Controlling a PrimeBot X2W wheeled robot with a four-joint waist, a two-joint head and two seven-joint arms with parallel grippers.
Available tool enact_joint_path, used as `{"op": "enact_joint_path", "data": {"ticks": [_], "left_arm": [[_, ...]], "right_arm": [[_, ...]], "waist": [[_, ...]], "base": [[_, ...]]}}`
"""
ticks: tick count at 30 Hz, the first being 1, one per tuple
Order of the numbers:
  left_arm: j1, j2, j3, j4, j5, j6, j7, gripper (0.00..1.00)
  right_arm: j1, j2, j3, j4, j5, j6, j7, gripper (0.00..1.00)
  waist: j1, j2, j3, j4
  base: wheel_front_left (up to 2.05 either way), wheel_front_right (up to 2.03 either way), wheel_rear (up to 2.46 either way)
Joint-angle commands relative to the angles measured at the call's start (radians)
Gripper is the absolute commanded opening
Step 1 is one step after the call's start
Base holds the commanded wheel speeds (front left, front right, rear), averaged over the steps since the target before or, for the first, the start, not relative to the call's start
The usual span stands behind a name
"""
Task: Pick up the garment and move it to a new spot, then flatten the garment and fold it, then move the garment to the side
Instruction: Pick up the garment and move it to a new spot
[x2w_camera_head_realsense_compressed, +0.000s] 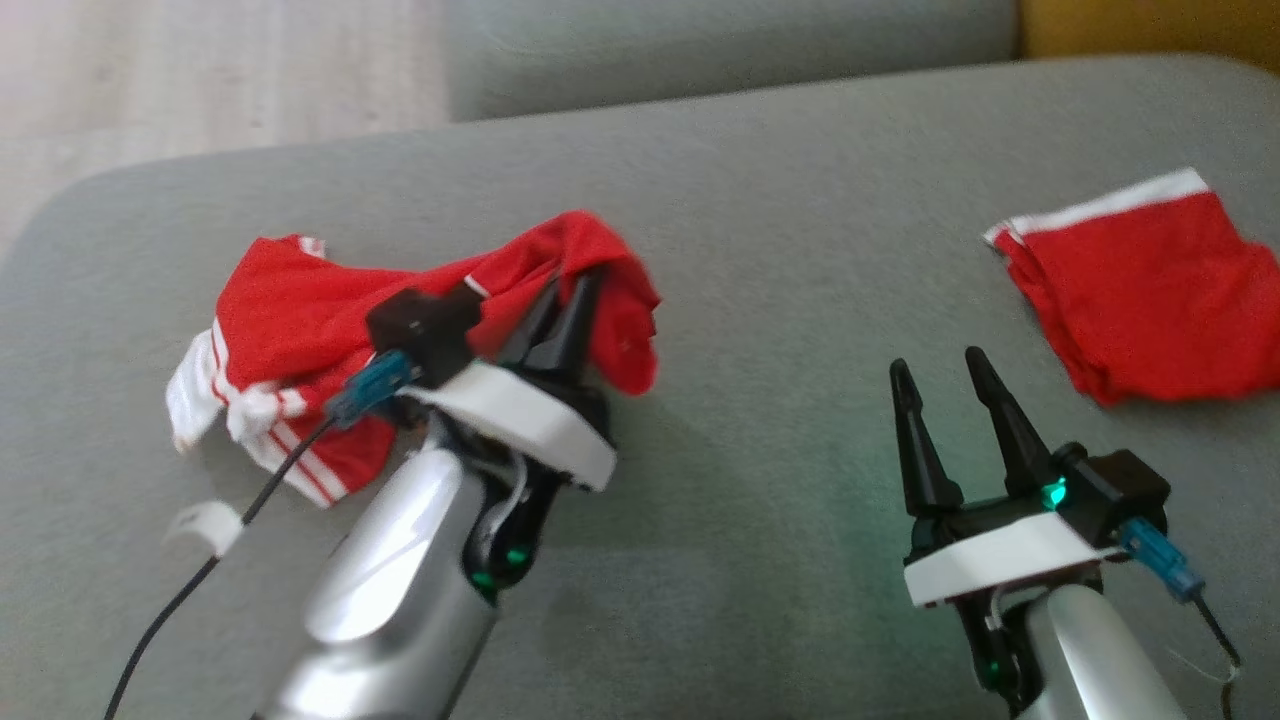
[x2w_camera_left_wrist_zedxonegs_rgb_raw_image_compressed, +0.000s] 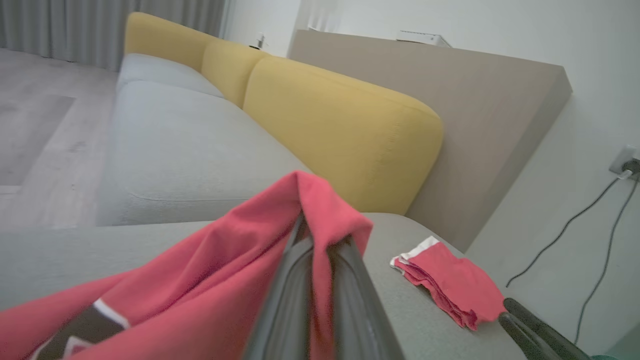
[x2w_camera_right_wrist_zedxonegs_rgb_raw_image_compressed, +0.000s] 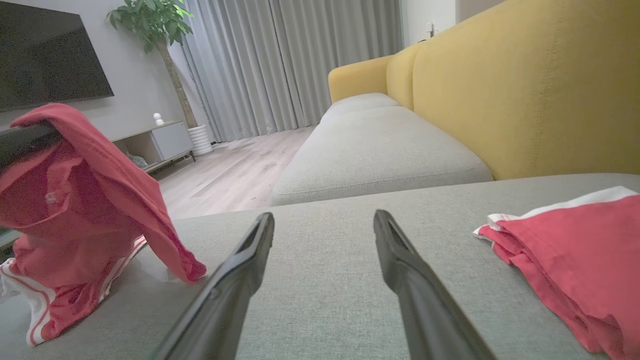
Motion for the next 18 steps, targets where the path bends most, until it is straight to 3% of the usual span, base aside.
{"op": "enact_joint_path", "data": {"ticks": [1,4,11,12,13,18], "left_arm": [[-0.079,0.000,0.019,-0.045,0.003,0.004,-0.007,0.00],[-0.120,-0.011,-0.035,-0.043,-0.005,0.014,-0.021,0.00],[-0.265,-0.015,-0.219,-0.027,-0.159,0.109,-0.143,0.00],[-0.282,-0.015,-0.251,-0.016,-0.173,0.125,-0.153,0.43],[-0.296,-0.015,-0.291,-0.001,-0.186,0.135,-0.149,1.00],[-0.328,-0.015,-0.431,0.082,-0.216,0.145,-0.151,1.00]], "right_arm": [[-0.048,-0.003,0.028,-0.037,0.008,-0.001,-0.011,1.00],[-0.063,-0.003,0.030,-0.041,0.015,-0.001,-0.011,1.00],[-0.087,-0.003,0.056,-0.045,0.037,-0.001,-0.011,1.00],[-0.087,-0.003,0.055,-0.045,0.039,-0.001,-0.011,1.00],[-0.086,-0.003,0.054,-0.045,0.040,-0.001,-0.011,1.00],[-0.083,-0.003,0.037,-0.047,0.036,-0.001,-0.011,1.00]], "waist": [[0.0000,0.0000,0.045,-0.052],[0.0000,0.0000,0.073,-0.099],[0.0000,0.0000,0.120,-0.202],[0.0000,0.0000,0.123,-0.206],[0.0000,0.0000,0.126,-0.208],[0.0000,0.0000,0.130,-0.188]], "base": [[0.00,0.00,0.00],[0.00,0.00,0.00],[0.00,0.00,0.00],[0.00,0.00,0.00],[0.00,0.00,0.00],[0.00,0.00,0.00]]}}
